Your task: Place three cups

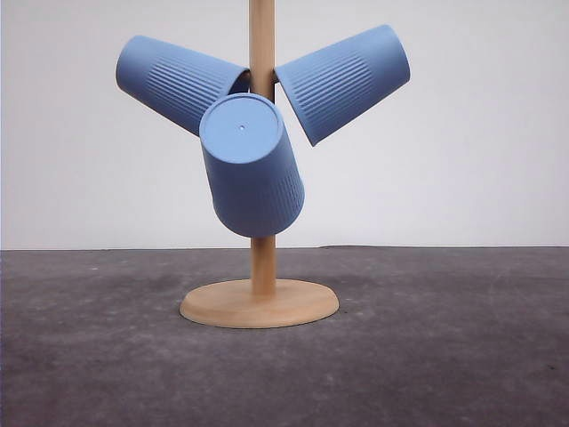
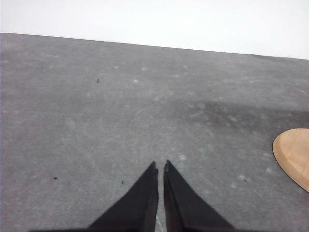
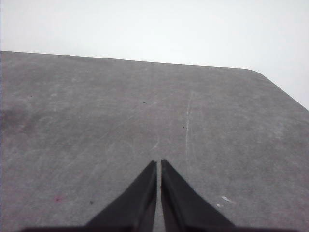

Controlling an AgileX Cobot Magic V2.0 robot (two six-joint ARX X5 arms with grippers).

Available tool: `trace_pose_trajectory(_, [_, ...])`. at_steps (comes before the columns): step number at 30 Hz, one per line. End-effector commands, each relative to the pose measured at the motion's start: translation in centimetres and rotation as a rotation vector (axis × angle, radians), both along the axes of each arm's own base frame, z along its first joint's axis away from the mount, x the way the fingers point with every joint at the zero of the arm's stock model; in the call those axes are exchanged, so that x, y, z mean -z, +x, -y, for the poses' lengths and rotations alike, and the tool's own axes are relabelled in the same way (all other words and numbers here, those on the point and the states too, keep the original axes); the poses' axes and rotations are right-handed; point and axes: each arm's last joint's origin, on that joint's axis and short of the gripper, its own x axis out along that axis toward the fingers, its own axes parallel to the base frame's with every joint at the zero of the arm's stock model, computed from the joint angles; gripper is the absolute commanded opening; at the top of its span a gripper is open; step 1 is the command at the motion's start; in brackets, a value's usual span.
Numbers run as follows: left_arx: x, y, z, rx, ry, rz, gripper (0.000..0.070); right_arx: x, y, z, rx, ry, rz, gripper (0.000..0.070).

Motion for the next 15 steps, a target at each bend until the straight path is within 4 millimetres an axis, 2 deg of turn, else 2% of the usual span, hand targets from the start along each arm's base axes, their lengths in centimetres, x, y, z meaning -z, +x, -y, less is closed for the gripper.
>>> trace_pose_trajectory(1, [0.48, 0.05, -0.01, -0.003, 0.001, -0.016, 0.0000, 0.02, 0.03, 0.00, 0.003, 0.011, 0.007, 0.0013])
trace_pose_trajectory(15, [0.48, 0.05, -0.01, -0.003, 0.001, -0.016, 0.0000, 0.02, 0.03, 0.00, 0.003, 0.011, 0.007, 0.0013])
